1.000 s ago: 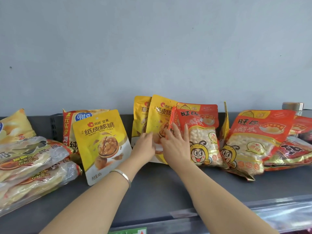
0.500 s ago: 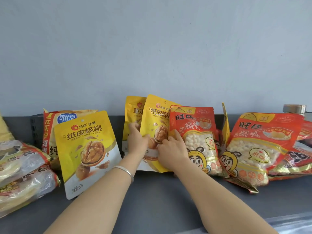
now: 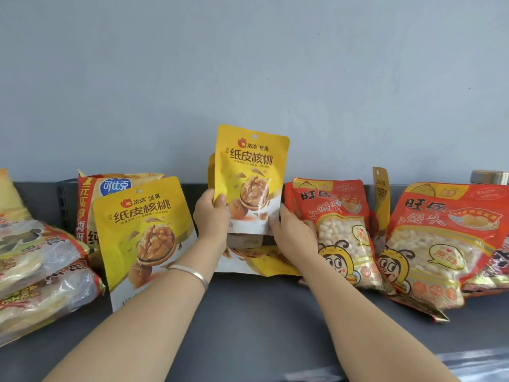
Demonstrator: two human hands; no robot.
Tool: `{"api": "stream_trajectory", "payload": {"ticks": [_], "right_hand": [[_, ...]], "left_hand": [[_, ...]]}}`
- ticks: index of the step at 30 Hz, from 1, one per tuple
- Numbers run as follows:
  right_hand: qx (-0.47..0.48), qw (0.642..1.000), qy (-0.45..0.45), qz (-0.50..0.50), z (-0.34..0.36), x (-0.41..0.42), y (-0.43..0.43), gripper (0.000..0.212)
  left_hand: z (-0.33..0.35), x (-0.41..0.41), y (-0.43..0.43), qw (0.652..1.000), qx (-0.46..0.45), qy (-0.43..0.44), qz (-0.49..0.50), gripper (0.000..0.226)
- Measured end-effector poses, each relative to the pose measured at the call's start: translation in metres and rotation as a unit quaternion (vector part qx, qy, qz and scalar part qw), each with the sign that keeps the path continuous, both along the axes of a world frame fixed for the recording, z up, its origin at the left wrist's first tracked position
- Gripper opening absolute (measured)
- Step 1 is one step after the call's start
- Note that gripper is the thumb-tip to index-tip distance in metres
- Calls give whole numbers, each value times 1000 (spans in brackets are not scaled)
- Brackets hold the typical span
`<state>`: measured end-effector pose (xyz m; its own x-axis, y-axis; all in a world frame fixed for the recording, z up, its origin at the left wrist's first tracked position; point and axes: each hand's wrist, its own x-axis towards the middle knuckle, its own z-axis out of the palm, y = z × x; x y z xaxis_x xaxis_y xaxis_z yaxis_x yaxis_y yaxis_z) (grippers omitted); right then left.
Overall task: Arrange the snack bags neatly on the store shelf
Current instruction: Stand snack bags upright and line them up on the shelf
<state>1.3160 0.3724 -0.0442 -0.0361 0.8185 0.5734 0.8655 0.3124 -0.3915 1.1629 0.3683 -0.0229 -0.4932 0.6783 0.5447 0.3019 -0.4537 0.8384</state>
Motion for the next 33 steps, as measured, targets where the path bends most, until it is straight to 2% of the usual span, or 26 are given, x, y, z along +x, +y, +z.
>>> {"api": "stream_trajectory", "payload": {"ticks": [2, 5, 7, 10, 12, 13, 15, 18, 21, 23, 25, 27, 28, 29, 31, 33], "right_hand": [[-47, 986, 144, 73, 3, 0, -1, 37], [-70, 908, 378, 166, 9, 0, -8, 38], [-92, 870, 443, 196, 13, 1, -13, 31], [-129, 847, 478, 196, 12, 2, -12, 42], [-116, 830, 509, 196, 10, 2, -10, 31], [-96, 832, 514, 186, 11, 2, -11, 24], [-40, 853, 498, 153, 15, 4, -13, 31], [32, 860, 500, 98, 17, 8, -16, 38], [75, 897, 432, 51, 19, 8, -23, 38], [101, 913, 395, 26, 20, 8, -28, 38], [124, 905, 407, 3, 22, 10, -30, 30], [131, 901, 413, -12, 24, 12, -33, 17], [124, 905, 407, -8, 24, 12, -34, 10], [111, 912, 395, 2, 24, 11, -35, 8], [84, 925, 368, 27, 21, 9, -35, 21], [57, 929, 364, 44, 19, 9, -31, 21]], "left_hand": [[0, -1, -3, 999, -9, -15, -39, 21], [-6, -3, -9, 995, -38, -6, -93, 21], [-9, -5, -14, 993, -41, 8, -112, 19], [-6, -6, -22, 992, -47, 30, -114, 17], [-5, -6, -24, 988, -78, 40, -124, 15], [-6, -7, -26, 985, -103, 54, -131, 15], [-7, -5, -30, 973, -153, 107, -135, 22], [-8, 1, -41, 947, -196, 220, -127, 38], [-16, 6, -48, 898, -227, 356, -127, 37], [-22, 6, -49, 868, -252, 413, -114, 48], [-25, 9, -49, 822, -264, 492, -110, 57], [-29, 14, -47, 745, -260, 607, -89, 65], [-32, 16, -46, 718, -251, 645, -73, 68], [-35, 18, -43, 703, -244, 665, -57, 66], [-40, 21, -39, 697, -217, 683, -28, 54], [-43, 22, -37, 693, -189, 696, -4, 42]]}}
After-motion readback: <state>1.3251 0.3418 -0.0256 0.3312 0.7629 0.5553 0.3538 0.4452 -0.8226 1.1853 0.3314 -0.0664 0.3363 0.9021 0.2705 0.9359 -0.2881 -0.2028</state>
